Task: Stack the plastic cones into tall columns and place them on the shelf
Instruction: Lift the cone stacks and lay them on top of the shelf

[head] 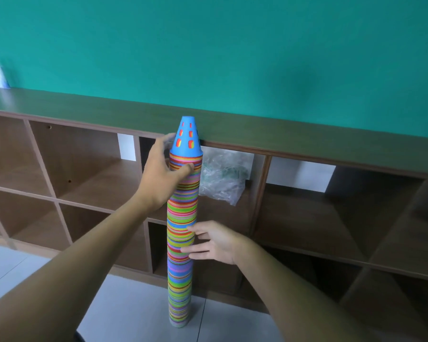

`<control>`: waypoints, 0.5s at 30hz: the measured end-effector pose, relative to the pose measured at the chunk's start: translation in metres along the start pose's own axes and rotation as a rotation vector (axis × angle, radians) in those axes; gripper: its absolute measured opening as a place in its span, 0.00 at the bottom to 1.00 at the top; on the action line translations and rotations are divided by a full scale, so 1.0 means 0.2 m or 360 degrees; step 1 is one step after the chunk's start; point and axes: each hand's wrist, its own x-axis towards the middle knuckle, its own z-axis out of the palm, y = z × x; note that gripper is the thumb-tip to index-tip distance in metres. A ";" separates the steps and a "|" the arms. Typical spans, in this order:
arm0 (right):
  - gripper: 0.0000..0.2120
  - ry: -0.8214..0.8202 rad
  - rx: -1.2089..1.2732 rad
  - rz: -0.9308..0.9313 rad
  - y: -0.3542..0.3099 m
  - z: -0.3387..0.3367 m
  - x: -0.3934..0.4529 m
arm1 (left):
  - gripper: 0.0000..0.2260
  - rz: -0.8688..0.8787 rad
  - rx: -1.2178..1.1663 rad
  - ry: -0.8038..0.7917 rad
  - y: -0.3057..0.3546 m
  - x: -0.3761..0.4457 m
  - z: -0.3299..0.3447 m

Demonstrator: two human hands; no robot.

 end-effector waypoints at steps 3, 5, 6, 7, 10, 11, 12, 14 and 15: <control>0.20 0.0041 -0.0059 -0.0044 0.01 0.02 0.02 | 0.30 0.0030 0.0170 -0.0032 -0.02 0.00 0.02; 0.20 0.0085 -0.0124 -0.0040 0.02 0.03 0.02 | 0.30 0.0008 0.0233 -0.0004 -0.03 0.00 0.02; 0.19 0.0102 -0.0182 -0.0033 0.03 0.03 0.02 | 0.30 0.0013 0.0266 0.0002 -0.03 -0.01 0.02; 0.19 0.0124 -0.0256 -0.0028 0.04 0.03 0.01 | 0.31 0.0015 0.0293 -0.0002 -0.04 -0.01 0.01; 0.29 0.0220 -0.0474 0.0005 0.10 0.03 -0.01 | 0.32 -0.0015 0.0328 -0.0022 -0.05 -0.02 -0.02; 0.33 0.0265 -0.0539 0.0028 0.12 0.02 -0.02 | 0.32 -0.0025 0.0335 -0.0034 -0.05 -0.02 -0.03; 0.35 0.0298 -0.0588 0.0055 0.15 0.01 -0.02 | 0.31 -0.0042 0.0343 -0.0048 -0.05 -0.02 -0.04; 0.36 0.0350 -0.0674 0.0120 0.21 -0.01 -0.03 | 0.28 -0.0085 0.0359 -0.0073 -0.04 -0.02 -0.09; 0.36 0.0374 -0.0712 0.0153 0.25 -0.02 -0.02 | 0.27 -0.0101 0.0362 -0.0080 -0.04 -0.02 -0.12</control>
